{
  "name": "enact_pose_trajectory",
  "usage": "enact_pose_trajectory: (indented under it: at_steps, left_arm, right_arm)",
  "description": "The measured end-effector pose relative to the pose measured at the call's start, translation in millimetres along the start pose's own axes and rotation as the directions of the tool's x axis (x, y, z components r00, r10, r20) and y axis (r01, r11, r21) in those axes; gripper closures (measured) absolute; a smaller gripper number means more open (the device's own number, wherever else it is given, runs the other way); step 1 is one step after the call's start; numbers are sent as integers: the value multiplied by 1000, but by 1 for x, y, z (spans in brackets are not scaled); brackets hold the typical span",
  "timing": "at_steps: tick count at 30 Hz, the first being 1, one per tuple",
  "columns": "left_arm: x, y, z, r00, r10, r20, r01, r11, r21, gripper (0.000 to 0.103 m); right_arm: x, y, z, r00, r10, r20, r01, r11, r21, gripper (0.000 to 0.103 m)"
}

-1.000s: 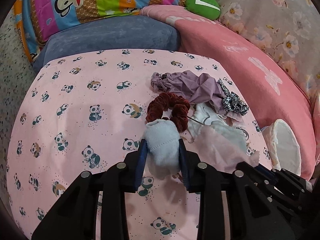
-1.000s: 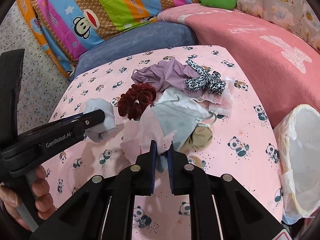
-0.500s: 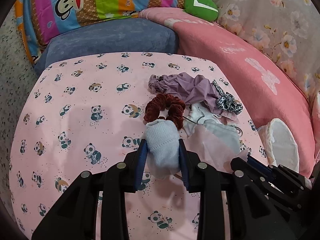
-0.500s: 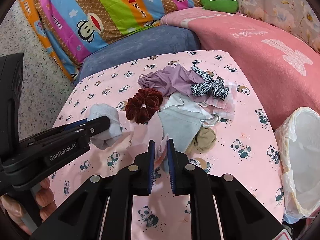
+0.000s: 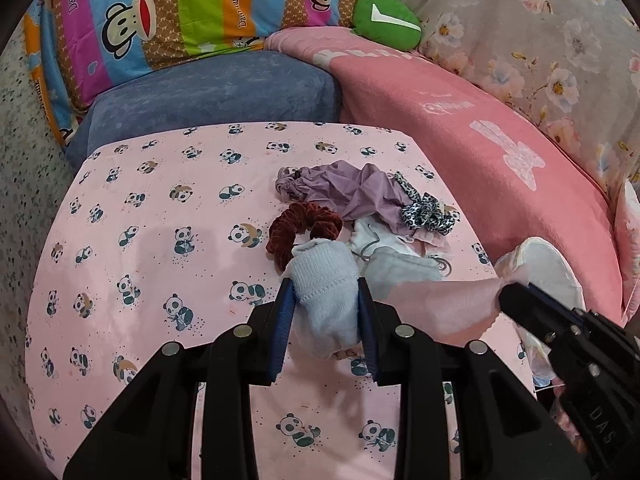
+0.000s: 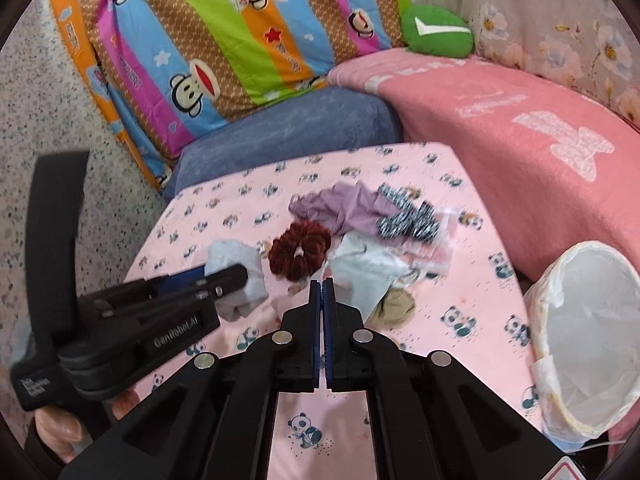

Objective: Collect trash
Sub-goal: 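Carry sock and pink cloth over the white bin and open both grippers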

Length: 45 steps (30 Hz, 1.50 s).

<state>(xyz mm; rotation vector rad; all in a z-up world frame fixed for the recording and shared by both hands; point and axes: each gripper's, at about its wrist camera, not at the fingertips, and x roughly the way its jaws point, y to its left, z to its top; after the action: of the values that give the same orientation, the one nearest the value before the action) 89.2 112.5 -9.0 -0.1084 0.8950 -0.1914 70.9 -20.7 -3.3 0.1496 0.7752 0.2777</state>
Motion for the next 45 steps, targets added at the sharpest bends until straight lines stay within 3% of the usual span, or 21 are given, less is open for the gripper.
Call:
enact_pose_trajectory:
  at_steps: [6,17,31,45]
  left_arm:
    - [-13,-31,6,999,-37,24,36,998,53,73]
    - [-21,-115,10,992,-122,37,113,975,192,73]
    - [-3,-224,5,964,-264,-42,262,903,341,73]
    - [16,-276,-7,942,-309,-128,334,854,399,68]
  right_arm:
    - [-34,-19,19,996,-43,81,41,999,28,100]
    - [-97,-99,32,968,-174,179,146,976,160,100]
    - [-136,-197,7,937,-309,161,249,918,309,100]
    - [-148,-243,-14,925,-356,134,281,877,390,100]
